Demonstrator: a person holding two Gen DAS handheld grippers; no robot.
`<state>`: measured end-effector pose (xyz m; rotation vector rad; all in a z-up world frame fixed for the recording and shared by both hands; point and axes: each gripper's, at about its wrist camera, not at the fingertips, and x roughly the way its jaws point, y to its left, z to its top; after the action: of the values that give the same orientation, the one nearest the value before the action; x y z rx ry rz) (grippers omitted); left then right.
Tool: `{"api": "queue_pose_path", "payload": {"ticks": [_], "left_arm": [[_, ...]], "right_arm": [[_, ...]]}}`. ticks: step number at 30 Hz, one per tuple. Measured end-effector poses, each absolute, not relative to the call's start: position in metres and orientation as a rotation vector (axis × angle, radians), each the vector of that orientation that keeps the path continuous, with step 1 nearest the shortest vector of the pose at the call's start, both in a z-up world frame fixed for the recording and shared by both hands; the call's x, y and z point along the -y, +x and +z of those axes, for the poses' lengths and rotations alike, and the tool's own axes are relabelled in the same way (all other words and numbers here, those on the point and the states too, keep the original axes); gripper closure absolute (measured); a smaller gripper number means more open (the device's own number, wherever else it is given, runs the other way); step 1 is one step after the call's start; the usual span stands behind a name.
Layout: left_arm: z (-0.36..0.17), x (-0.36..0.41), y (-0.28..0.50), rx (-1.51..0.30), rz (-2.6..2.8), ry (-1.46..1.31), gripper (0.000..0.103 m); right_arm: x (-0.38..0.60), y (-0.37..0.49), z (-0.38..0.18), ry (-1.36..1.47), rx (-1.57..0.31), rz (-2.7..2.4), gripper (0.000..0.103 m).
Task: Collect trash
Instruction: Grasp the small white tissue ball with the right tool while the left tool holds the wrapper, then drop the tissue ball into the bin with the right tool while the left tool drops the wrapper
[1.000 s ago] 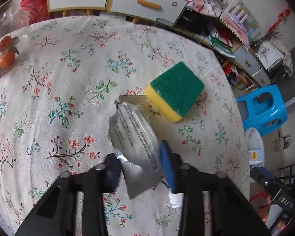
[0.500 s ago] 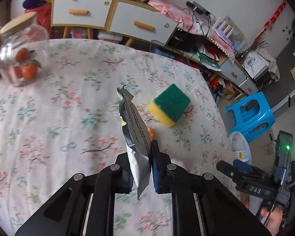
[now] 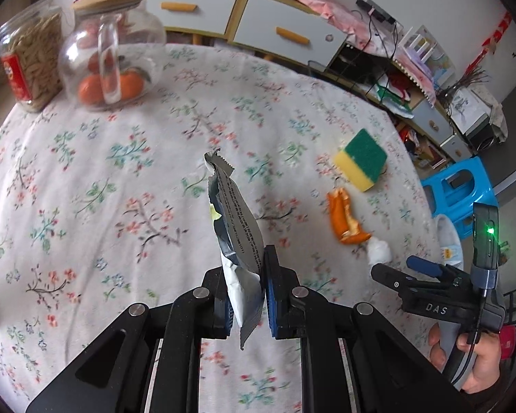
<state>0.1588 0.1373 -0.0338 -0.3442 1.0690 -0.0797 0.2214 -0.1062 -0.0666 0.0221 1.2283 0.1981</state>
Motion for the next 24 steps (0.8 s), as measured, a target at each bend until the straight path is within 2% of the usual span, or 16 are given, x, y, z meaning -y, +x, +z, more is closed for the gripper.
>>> {"api": "queue_pose_path", "payload": {"ticks": [4, 9, 12, 14, 16, 20, 24], "left_arm": [[-0.037, -0.142, 0.153, -1.079, -0.082, -0.346, 0.088], [-0.037, -0.143, 0.148, -1.078, -0.089, -0.35, 0.088], [-0.035, -0.142, 0.146, -1.076, -0.091, -0.356, 0.088], [-0.034, -0.142, 0.144, -1.071, -0.09, -0.366, 0.088], [-0.032, -0.142, 0.144, -1.066, -0.09, -0.376, 0.088], [-0.027, -0.137, 0.141, -1.052, -0.094, -0.396, 0.088], [-0.022, -0.129, 0.142, -1.04, -0.098, -0.405, 0.088]], "right_arm": [[0.098, 0.222, -0.074, -0.039, -1.22, 0.172, 0.003], [0.091, 0.221, -0.073, -0.07, -1.189, 0.16, 0.015], [0.087, 0.22, -0.068, -0.062, -1.166, 0.188, 0.033], [0.087, 0.219, -0.065, -0.043, -1.157, 0.225, 0.06], [0.089, 0.218, -0.063, -0.027, -1.157, 0.257, 0.076], [0.093, 0.217, -0.06, -0.009, -1.151, 0.262, 0.084], [0.106, 0.214, -0.053, 0.025, -1.136, 0.259, 0.084]]}}
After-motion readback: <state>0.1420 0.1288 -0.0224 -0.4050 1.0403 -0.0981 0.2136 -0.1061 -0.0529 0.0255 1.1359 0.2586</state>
